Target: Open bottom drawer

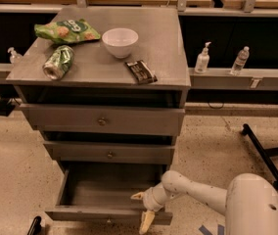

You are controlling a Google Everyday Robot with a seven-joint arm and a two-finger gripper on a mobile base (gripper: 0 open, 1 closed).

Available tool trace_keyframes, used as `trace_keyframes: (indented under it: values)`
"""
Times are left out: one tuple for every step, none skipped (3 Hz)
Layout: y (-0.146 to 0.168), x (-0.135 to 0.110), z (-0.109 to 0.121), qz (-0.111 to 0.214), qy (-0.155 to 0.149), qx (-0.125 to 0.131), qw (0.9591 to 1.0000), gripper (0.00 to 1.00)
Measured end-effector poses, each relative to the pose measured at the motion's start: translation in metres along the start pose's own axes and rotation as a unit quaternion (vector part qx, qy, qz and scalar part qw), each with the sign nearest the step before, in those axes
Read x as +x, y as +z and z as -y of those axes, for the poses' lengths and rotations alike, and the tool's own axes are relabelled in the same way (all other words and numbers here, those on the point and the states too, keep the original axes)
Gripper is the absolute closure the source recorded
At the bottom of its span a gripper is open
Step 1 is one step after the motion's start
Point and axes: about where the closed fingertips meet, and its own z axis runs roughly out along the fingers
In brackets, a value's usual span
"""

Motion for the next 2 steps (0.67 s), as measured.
trace_keyframes:
  values:
    - [-0.014, -0.018, -0.001, 0.043, -0.013, 0.002, 0.999, 0.0]
    - [-0.027, -0.017, -0.005, 0.079, -0.005, 0.035, 0.9962, 0.0]
